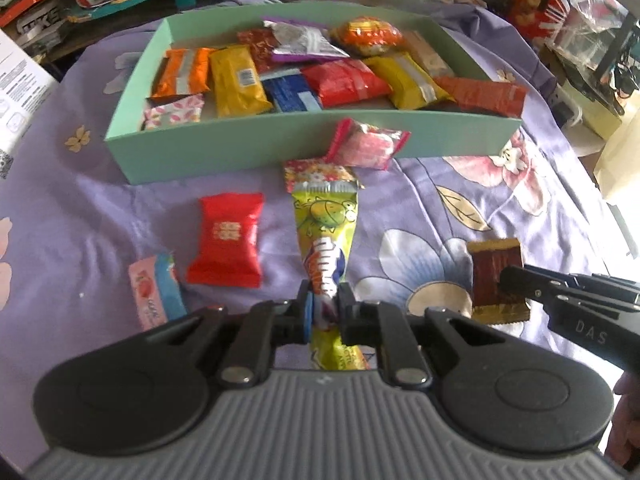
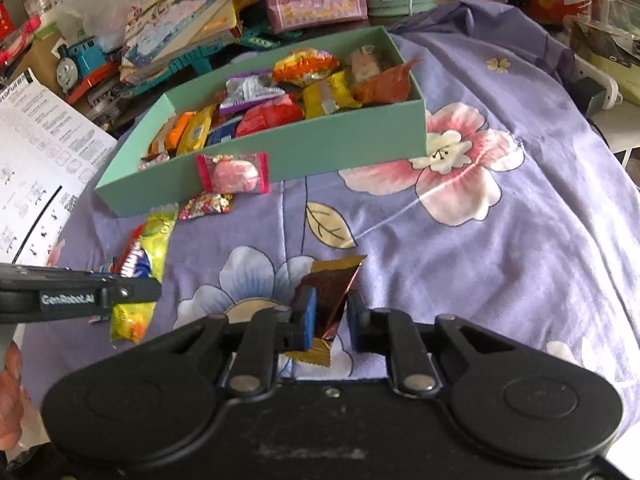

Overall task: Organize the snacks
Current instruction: 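Carry the yellow-green packet and chocolate bar into the green box and open both tools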

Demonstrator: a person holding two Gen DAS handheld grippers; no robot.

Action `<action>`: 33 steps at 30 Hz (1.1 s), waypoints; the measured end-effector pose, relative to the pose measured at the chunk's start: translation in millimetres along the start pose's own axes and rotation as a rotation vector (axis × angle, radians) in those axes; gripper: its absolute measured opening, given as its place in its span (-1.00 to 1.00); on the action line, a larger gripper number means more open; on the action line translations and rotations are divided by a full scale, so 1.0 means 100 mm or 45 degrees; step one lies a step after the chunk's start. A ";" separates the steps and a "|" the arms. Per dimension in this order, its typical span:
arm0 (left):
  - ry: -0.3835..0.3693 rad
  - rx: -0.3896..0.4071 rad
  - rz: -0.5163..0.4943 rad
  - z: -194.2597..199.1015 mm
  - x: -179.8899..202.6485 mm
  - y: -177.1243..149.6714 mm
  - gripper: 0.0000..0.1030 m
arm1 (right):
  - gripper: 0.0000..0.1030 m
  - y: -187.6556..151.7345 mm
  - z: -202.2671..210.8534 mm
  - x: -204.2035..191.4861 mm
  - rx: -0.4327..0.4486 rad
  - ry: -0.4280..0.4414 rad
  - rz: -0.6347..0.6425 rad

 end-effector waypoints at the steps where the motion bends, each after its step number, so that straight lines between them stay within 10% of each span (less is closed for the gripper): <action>1: -0.002 -0.006 0.010 -0.01 -0.02 -0.01 -0.77 | -0.68 0.00 -0.01 0.01 -0.004 -0.022 -0.009; 9: -0.049 -0.021 0.082 -0.04 -0.17 -0.03 -0.77 | 0.08 -0.01 0.00 -0.04 -0.018 -0.111 0.016; 16: -0.083 -0.028 0.125 -0.08 -0.32 -0.05 -0.77 | 0.11 -0.04 -0.29 -0.23 -0.101 -0.176 0.106; 22: -0.108 -0.029 0.180 -0.09 -0.46 -0.03 -0.76 | -0.30 0.00 -0.37 -0.38 -0.141 -0.168 0.179; 33: -0.134 0.134 0.109 0.12 -0.35 0.67 -0.76 | -0.30 0.86 -0.02 -0.45 0.077 -0.002 0.047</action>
Point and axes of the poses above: each gripper's, at about its wrist camera, not at the fingertips, and z roughly against the way its jaws point, x to its right, y to its top, the point moved 6 cm from there along -z, roughly the way its jaws point, and after that the axes turned 15 degrees about y, right-handed, at the moved point
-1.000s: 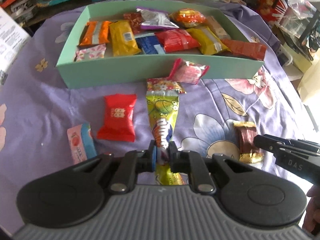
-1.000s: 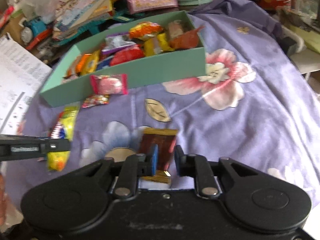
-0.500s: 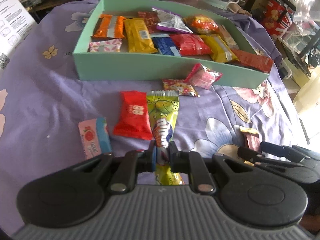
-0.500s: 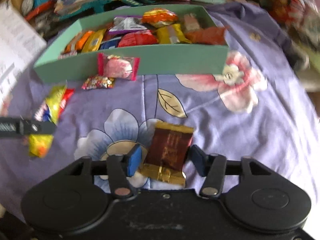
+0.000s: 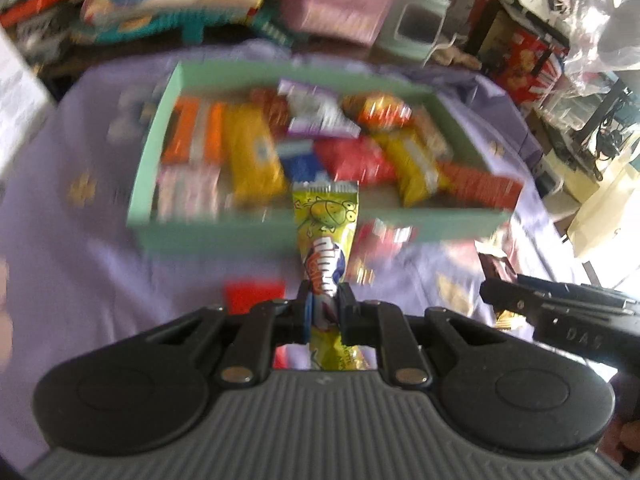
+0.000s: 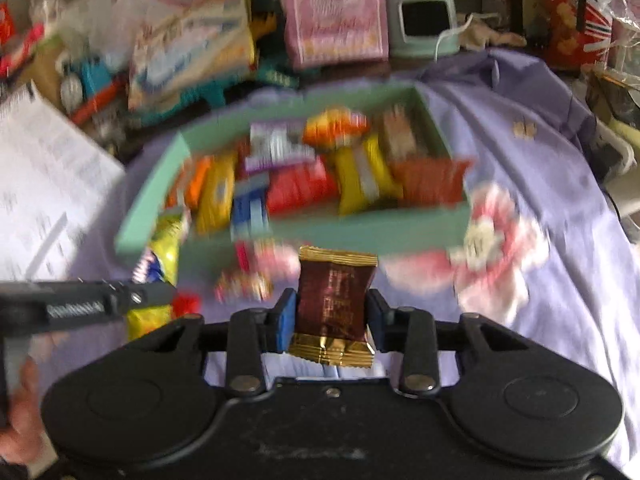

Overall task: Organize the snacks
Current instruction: 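Carry the yellow-green packet and chocolate bar into the green box and open both tools, then grasp the red square candy with the left tool while the right tool grasps the pink candy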

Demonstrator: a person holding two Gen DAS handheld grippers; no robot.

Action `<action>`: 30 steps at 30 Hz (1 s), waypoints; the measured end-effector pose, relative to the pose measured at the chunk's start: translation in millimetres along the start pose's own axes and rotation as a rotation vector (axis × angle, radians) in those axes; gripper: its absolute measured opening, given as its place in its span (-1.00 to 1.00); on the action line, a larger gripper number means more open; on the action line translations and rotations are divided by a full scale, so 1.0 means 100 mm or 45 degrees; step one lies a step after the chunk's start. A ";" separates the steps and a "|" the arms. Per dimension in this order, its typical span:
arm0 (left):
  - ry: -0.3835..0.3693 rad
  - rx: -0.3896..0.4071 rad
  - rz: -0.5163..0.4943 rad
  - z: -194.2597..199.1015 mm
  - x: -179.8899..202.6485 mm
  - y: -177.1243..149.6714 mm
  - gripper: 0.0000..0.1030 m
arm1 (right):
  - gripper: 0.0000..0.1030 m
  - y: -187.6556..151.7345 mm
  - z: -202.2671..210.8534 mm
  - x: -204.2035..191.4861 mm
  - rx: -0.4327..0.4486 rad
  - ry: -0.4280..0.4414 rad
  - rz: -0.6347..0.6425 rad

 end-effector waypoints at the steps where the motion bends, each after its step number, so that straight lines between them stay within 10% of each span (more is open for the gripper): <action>1: 0.000 0.022 -0.012 0.00 0.04 0.11 -0.76 | -0.30 0.12 0.00 0.01 0.026 0.014 -0.018; 8: -0.028 0.087 -0.038 -0.17 0.39 0.80 -0.76 | -0.30 0.76 -0.20 0.31 0.113 0.040 -0.132; 17: -0.027 -0.008 -0.045 -0.68 0.71 0.92 -0.72 | -0.04 0.97 -0.48 0.62 0.116 0.049 -0.224; 19: -0.001 -0.016 -0.042 -0.75 0.71 0.90 -0.33 | 0.45 0.96 -0.48 0.64 0.130 0.071 -0.257; 21: 0.048 -0.018 -0.038 -0.80 0.68 0.88 0.89 | 0.78 0.99 -0.45 0.66 0.167 0.066 -0.257; 30: 0.124 -0.015 -0.033 -0.76 0.54 0.79 1.00 | 1.00 0.91 -0.40 0.58 0.175 0.055 -0.233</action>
Point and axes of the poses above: each gripper's, at about its wrist camera, not at the fingertips, and z roughly against the way its jaws point, x to its right, y to its top, the point moved 6 cm from there along -z, roughly the way its jaws point, and after that the axes turned 15 degrees about y, right-handed, at the moved point
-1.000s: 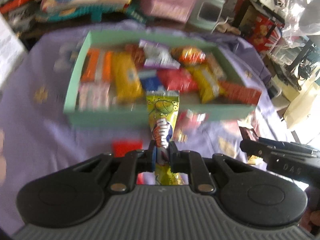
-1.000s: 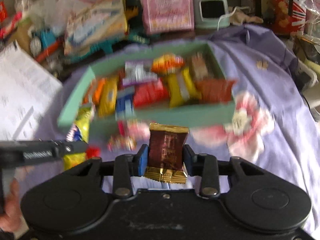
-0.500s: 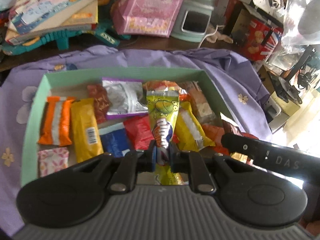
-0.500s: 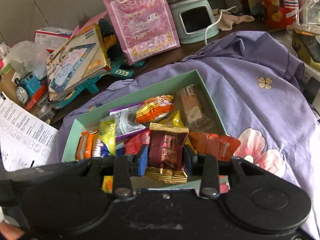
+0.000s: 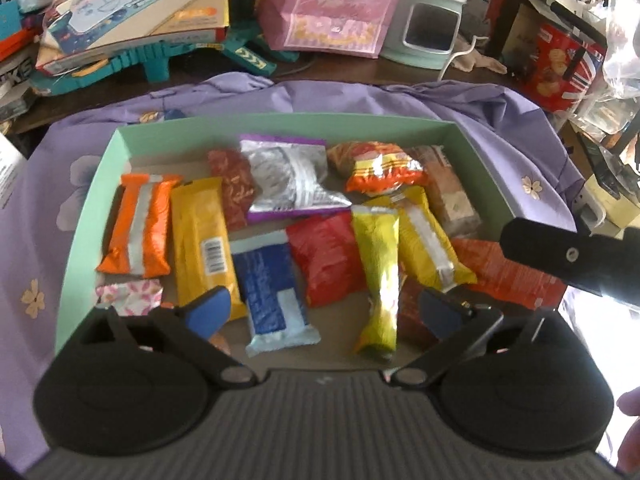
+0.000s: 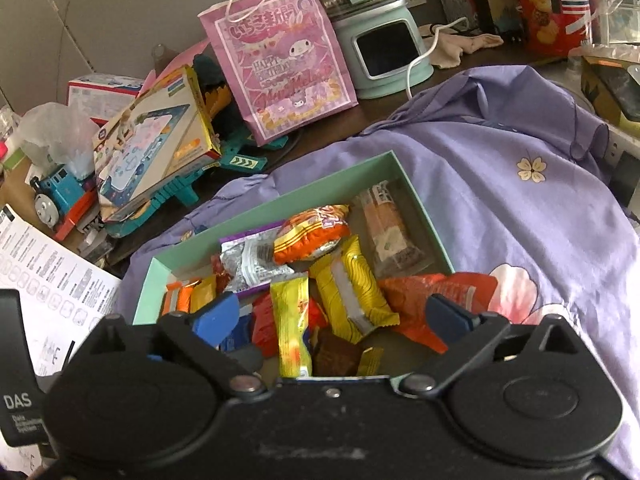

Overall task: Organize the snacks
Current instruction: 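Grasp the red square candy with the left tool while the right tool grasps the pink candy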

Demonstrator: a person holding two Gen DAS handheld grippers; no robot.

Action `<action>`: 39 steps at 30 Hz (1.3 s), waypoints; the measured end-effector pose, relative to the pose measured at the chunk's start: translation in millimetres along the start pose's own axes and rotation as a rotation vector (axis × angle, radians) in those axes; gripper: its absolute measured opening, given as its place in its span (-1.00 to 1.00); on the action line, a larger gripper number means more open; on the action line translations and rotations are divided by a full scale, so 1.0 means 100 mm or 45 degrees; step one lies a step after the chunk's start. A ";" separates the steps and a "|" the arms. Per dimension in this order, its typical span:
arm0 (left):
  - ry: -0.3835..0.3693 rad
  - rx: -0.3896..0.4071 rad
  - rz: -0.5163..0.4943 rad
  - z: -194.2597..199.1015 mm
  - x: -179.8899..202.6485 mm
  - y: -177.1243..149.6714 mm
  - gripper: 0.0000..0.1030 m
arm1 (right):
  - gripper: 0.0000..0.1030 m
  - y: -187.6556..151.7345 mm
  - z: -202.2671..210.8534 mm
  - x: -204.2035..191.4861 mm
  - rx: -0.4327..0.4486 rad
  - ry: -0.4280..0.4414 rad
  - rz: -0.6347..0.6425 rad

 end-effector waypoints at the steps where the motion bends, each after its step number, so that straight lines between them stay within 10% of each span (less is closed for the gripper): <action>1: 0.002 -0.002 0.001 0.01 -0.01 -0.01 1.00 | 1.00 -0.01 0.01 -0.02 -0.002 0.000 0.008; 21: 0.041 0.037 0.037 0.54 -0.49 -0.41 1.00 | 1.00 -0.40 0.32 -0.43 -0.062 -0.010 0.078; 39: 0.114 -0.149 0.130 0.08 -1.13 -1.09 1.00 | 1.00 -0.93 -0.19 -0.46 -0.248 -0.044 0.110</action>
Point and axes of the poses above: each gripper's, at about its wrist camera, not at the fingertips, and z roughly against the way its jaws point, x to its right, y to its top, the point moved 6 cm from there along -z, roughly the way its jaws point, and after that the axes turned 15 degrees about y, right-handed, at the moved point
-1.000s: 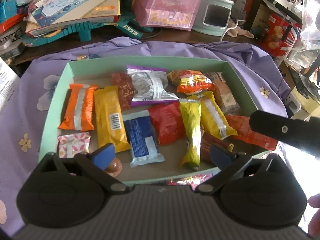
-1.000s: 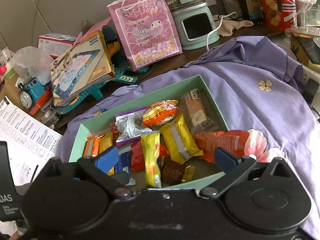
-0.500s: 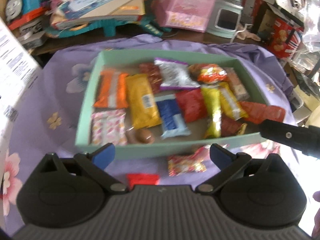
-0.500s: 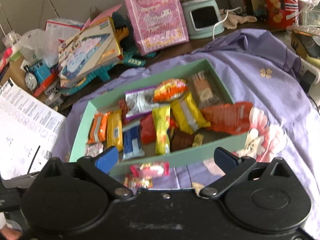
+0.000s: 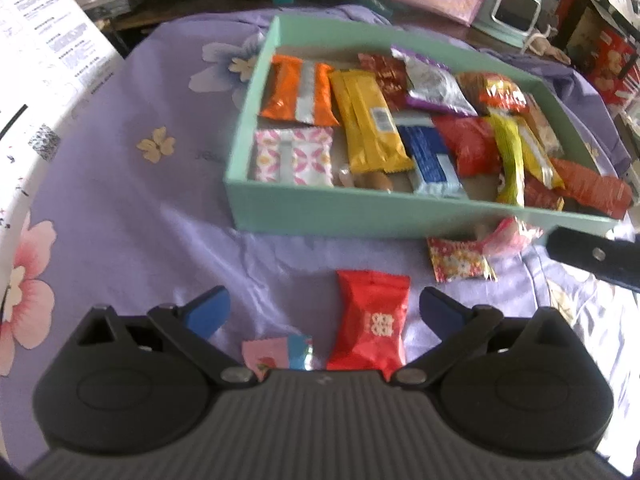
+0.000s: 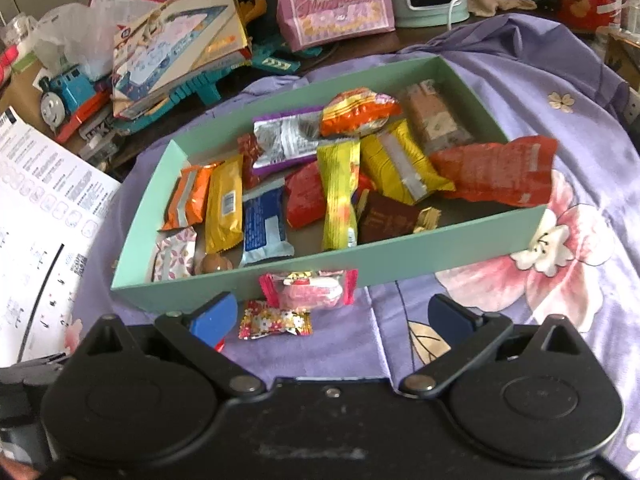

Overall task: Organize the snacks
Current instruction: 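Grasp the red square candy with the left tool while the right tool grasps the pink candy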

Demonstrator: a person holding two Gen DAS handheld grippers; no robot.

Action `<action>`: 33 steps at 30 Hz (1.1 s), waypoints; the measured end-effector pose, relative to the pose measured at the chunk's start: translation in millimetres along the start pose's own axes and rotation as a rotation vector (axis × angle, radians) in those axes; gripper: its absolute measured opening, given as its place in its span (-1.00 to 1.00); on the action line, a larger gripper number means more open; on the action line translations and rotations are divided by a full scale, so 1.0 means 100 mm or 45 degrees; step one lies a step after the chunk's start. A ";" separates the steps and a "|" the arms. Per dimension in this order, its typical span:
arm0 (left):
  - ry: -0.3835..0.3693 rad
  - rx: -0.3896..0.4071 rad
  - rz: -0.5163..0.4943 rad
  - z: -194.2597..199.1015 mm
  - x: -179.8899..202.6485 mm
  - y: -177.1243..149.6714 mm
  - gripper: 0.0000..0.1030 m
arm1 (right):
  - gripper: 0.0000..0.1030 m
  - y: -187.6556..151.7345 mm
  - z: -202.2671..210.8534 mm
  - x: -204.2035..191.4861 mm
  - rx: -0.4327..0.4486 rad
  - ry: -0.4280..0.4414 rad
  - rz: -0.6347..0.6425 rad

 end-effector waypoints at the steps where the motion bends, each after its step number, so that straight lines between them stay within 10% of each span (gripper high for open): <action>1: -0.003 0.001 -0.019 -0.02 0.04 -0.02 1.00 | 1.00 -0.01 -0.03 0.00 -0.002 -0.001 0.003; 11: -0.041 -0.004 -0.119 -0.14 0.27 -0.14 0.64 | 0.99 -0.02 -0.36 0.01 -0.018 -0.018 0.081; 21: -0.021 0.047 -0.153 -0.10 0.28 -0.15 -0.05 | -0.15 -0.09 -0.48 -0.01 -0.075 0.045 0.087; 33: -0.041 0.022 -0.037 -0.03 0.10 -0.20 -0.38 | -0.20 -0.22 -0.09 0.13 -0.042 0.055 0.017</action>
Point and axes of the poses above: each gripper's, at about its wrist camera, not at the fingertips, and z roughly against the way its jaws point, x to its right, y to its top, the point moved 6 cm from there along -z, roughly the way its jaws point, and after that the axes turned 15 degrees about y, right-handed, at the moved point
